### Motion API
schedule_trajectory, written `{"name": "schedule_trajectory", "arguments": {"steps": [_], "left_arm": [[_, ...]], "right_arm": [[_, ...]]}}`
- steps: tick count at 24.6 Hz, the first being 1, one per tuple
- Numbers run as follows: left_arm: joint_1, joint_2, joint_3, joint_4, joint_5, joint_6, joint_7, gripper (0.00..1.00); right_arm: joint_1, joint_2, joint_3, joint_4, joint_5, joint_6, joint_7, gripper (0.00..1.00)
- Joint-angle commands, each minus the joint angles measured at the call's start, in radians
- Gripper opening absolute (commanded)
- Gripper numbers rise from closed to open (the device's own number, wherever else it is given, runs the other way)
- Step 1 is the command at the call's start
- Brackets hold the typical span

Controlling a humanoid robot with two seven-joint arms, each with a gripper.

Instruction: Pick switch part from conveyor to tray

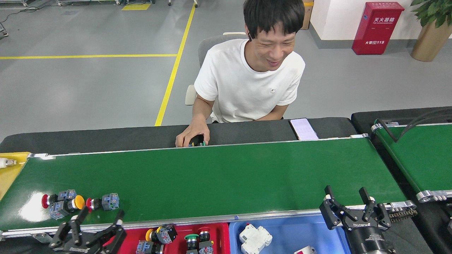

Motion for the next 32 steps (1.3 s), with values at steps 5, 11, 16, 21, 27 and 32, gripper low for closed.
{"name": "schedule_trajectory", "arguments": {"steps": [5,11,16,21,27,32], "left_arm": [[-0.02,0.012,0.02,0.077,-0.008,0.023,0.001,1.0],[-0.133,0.105,0.008,0.243,-0.017,0.066,-0.002,1.0],[-0.266,0.199,-0.001,0.455,-0.017,0.075,0.005,1.0],[-0.383,0.255,-0.053,0.631,-0.017,0.077,0.008,1.0],[-0.428,0.263,-0.079,0.656,-0.015,0.08,0.011,0.8],[-0.432,0.266,-0.139,0.654,-0.011,0.069,0.051,0.21]], "right_arm": [[-0.004,0.004,-0.004,-0.015,0.005,-0.012,-0.004,0.99],[-0.004,0.004,-0.005,-0.016,0.005,-0.013,-0.021,0.99],[-0.005,0.004,-0.005,-0.013,0.003,-0.008,-0.021,0.99],[-0.002,-0.001,-0.008,-0.013,0.003,-0.013,-0.024,0.99],[-0.01,0.007,-0.005,-0.013,0.003,-0.013,-0.022,0.99],[-0.009,0.001,-0.004,-0.013,0.003,-0.013,-0.024,0.99]]}}
